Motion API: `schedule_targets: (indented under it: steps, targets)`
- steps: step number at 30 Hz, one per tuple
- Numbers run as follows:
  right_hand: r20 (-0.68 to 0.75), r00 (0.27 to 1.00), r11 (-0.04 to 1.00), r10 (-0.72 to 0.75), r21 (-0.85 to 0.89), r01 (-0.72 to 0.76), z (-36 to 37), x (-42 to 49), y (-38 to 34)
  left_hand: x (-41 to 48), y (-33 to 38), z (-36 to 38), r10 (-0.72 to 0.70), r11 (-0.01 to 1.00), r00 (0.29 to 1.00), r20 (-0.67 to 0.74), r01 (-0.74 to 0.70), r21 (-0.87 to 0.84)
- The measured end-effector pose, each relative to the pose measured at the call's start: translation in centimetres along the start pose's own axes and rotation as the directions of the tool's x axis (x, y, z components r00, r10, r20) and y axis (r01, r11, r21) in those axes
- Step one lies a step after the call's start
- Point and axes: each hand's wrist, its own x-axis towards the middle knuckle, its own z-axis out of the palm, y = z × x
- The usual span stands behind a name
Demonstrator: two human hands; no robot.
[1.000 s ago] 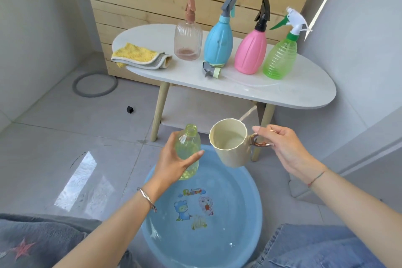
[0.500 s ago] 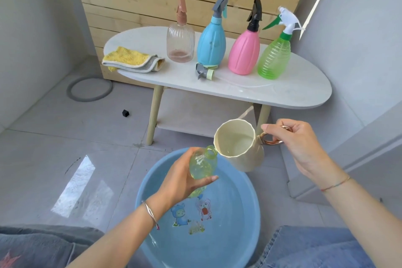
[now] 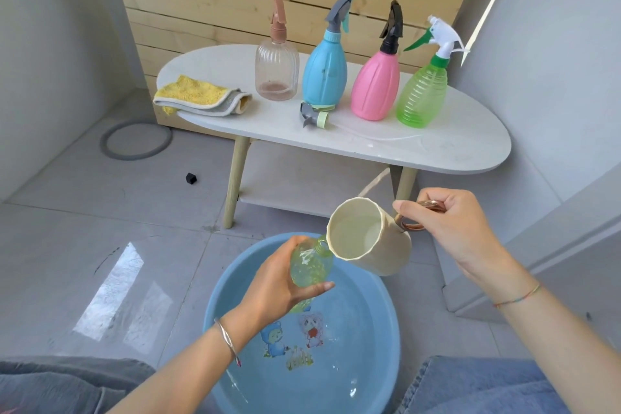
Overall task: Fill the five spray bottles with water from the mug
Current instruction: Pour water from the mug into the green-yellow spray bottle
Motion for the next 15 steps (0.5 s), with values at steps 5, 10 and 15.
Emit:
schedule_targets:
  steps: [5, 10, 15]
  targets:
    - [-0.016, 1.0, 0.998, -0.007, -0.058, 0.006, 0.22, 0.02, -0.53, 0.07, -0.19, -0.07, 0.003, 1.0, 1.0, 0.002, -0.003, -0.011]
    - [-0.01, 1.0, 0.997, -0.005, -0.071, 0.004, 0.26, 0.01, -0.74, 0.1, -0.17, -0.15, -0.005, 1.0, 1.0, 0.009, 0.005, -0.011]
    - [-0.006, 1.0, 0.993, -0.015, -0.115, 0.015, 0.35, -0.08, -0.98, 0.06, -0.33, -0.01, -0.001, 1.0, 1.0, 0.006, 0.001, -0.008]
